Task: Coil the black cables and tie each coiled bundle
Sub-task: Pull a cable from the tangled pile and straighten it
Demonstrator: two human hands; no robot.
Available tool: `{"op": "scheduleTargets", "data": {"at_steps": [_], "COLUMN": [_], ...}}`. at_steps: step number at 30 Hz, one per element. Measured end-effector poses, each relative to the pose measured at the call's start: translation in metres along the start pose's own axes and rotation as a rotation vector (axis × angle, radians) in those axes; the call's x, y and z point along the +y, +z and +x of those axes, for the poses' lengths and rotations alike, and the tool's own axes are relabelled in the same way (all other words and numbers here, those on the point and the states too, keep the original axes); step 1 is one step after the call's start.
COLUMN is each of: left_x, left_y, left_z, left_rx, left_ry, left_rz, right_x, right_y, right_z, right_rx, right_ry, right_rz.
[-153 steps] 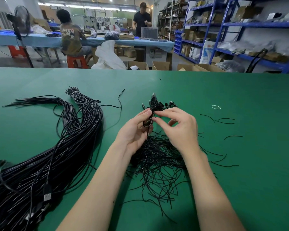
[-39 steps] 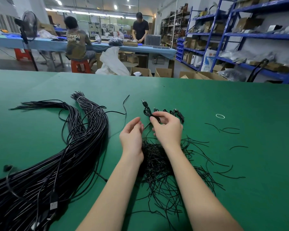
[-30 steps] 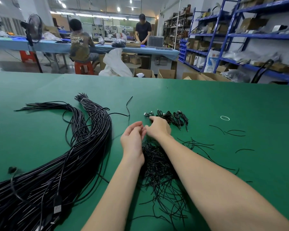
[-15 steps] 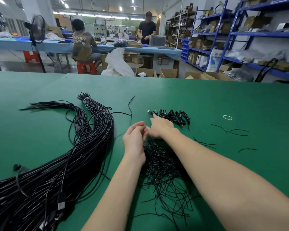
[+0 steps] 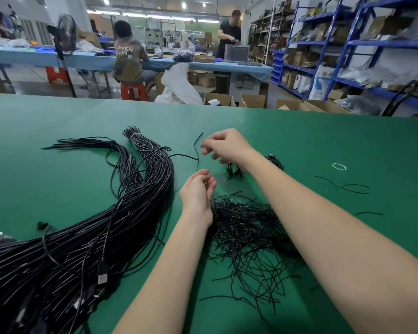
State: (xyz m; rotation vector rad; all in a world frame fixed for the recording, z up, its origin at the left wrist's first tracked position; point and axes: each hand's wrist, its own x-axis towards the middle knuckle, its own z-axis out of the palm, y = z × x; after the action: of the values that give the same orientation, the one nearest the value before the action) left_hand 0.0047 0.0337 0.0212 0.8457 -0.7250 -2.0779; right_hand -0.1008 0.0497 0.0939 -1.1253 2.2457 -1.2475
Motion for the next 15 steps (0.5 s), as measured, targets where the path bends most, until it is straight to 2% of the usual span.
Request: {"op": "scheduleTargets", "data": {"at_steps": [2, 5, 9, 12, 15], "left_x": [0.003, 0.007, 0.008, 0.009, 0.013], "left_y": [-0.001, 0.000, -0.007, -0.018, -0.021], "left_z": [0.000, -0.001, -0.002, 0.001, 0.004], "left_rx": [0.010, 0.013, 0.049, 0.059, 0.128], "left_ry": [-0.010, -0.013, -0.037, -0.111, -0.075], "left_rz": [-0.040, -0.092, -0.111, -0.149, -0.154], "right_x": [-0.016, -0.033, -0.043, -0.038, -0.032], "right_y": [0.015, 0.043, 0.079, 0.090, 0.092], "right_z": [0.003, 0.002, -0.001, -0.002, -0.003], "right_rx": [-0.059, -0.191, -0.407, -0.325, -0.178], "right_ry": [-0.073, -0.213, -0.220, -0.209, -0.229], "right_rz": [-0.078, -0.405, -0.685, -0.673, -0.611]}}
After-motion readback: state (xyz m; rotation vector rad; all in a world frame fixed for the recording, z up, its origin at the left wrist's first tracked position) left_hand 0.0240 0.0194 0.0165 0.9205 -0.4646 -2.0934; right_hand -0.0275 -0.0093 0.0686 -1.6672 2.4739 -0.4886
